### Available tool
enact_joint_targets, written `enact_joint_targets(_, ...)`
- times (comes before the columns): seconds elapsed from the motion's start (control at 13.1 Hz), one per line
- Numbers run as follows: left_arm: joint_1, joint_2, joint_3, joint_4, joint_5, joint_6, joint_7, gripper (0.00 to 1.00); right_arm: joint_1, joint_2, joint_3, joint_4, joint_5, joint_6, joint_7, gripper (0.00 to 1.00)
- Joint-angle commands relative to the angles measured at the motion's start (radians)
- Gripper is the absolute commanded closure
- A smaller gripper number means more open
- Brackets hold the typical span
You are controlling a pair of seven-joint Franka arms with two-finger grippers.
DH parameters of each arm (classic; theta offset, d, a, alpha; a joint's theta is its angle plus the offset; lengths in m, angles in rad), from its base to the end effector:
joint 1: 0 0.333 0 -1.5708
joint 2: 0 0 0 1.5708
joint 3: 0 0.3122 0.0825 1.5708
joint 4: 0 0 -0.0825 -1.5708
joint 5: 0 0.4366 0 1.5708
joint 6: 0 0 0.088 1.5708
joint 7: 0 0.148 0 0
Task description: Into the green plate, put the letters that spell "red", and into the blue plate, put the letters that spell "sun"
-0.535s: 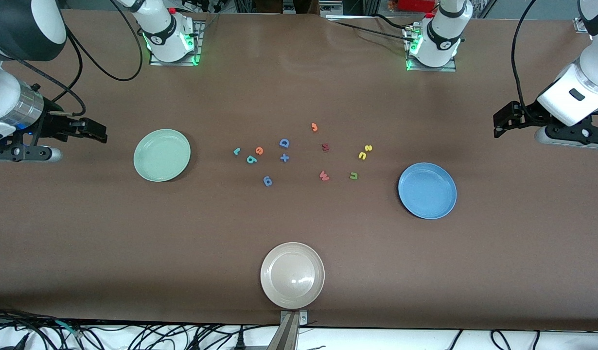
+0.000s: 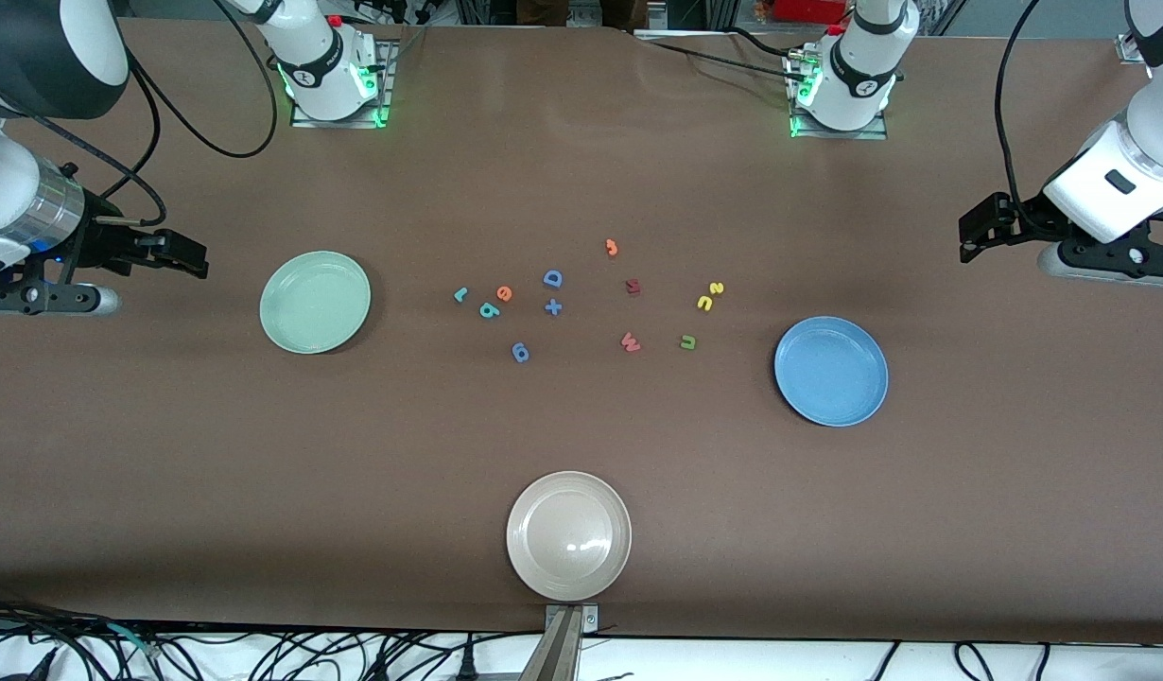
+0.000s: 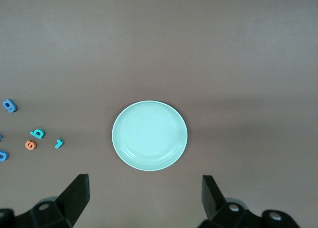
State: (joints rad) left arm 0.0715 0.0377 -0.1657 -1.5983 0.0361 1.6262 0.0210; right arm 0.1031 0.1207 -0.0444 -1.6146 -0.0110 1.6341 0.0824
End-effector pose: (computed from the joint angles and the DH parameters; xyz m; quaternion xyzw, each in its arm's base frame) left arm 0.6196 -0.0519 0.5473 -0.9982 0.0586 0.0041 0.0151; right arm 0.6352 0.0368 0.4868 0.9986 -0.0112 -0.0498 0.0117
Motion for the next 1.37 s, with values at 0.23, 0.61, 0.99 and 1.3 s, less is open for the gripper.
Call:
enact_joint_targets(0.23, 0.002, -0.013, -0.011, 0.009, 0.015, -0.025, -0.007, 0.00, -0.014, -0.004, 0.004, 0.010, 0.019, -0.016, 0.004, 0.00)
enact_joint_targets(0.61, 0.014, -0.013, -0.006, 0.008, -0.048, -0.037, -0.009, 0.00, -0.013, -0.004, 0.004, 0.010, 0.019, -0.017, 0.007, 0.00)
enact_joint_targets(0.99, 0.014, -0.015, -0.009, 0.008, -0.047, -0.038, -0.009, 0.00, -0.013, -0.004, 0.004, 0.010, 0.019, -0.017, 0.007, 0.00)
enact_joint_targets(1.3, 0.013, -0.013, -0.009, 0.008, -0.045, -0.038, -0.009, 0.00, -0.013, -0.004, 0.004, 0.010, 0.019, -0.017, 0.007, 0.00)
